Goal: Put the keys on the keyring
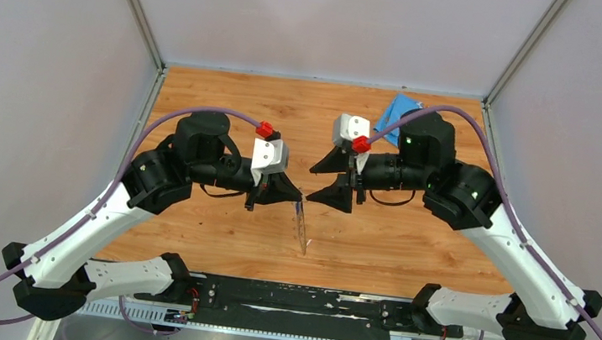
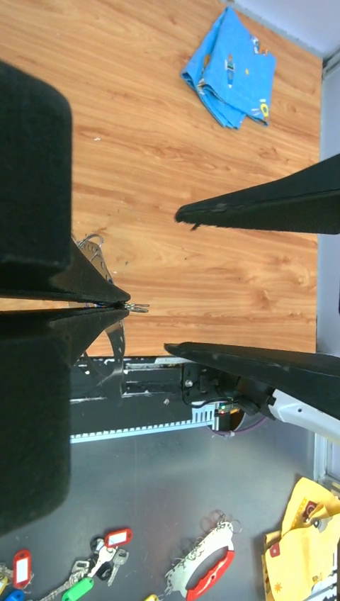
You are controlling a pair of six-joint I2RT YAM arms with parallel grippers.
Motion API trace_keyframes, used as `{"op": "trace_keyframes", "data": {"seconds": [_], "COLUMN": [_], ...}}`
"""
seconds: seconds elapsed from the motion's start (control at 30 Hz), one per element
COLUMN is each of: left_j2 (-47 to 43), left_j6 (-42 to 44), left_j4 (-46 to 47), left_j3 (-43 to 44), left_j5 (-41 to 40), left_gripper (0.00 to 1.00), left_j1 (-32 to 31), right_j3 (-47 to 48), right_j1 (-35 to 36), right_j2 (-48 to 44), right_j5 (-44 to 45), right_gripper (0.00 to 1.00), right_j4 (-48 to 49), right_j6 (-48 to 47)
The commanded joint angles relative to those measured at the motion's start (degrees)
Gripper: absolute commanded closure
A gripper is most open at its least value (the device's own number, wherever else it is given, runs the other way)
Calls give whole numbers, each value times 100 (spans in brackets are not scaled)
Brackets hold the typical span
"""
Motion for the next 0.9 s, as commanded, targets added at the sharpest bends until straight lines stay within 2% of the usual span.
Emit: {"op": "trace_keyframes", "data": {"seconds": [0.0, 0.3, 0.7, 0.87], "left_j2": [-1, 18, 55, 25], "left_j6": [-24, 314, 438, 470], "left_j4": [-106, -231, -239, -240], "left_j3": [154, 190, 290, 257], "left_j5": [85, -19, -22, 20], "left_gripper": [100, 100, 100, 100], "left_j1": [-44, -44, -44, -44], "right_j3": [648, 981, 1042, 969], "right_j1": [-52, -53, -51, -47], "right_j2": [436, 861, 1113, 1068], "right_j5": [-441, -666, -773, -647], "right_gripper": [47, 66, 76, 98], "right_j4": [-1626, -1784, -1826, -1606], "right_j6": [-945, -1023, -953, -873]}}
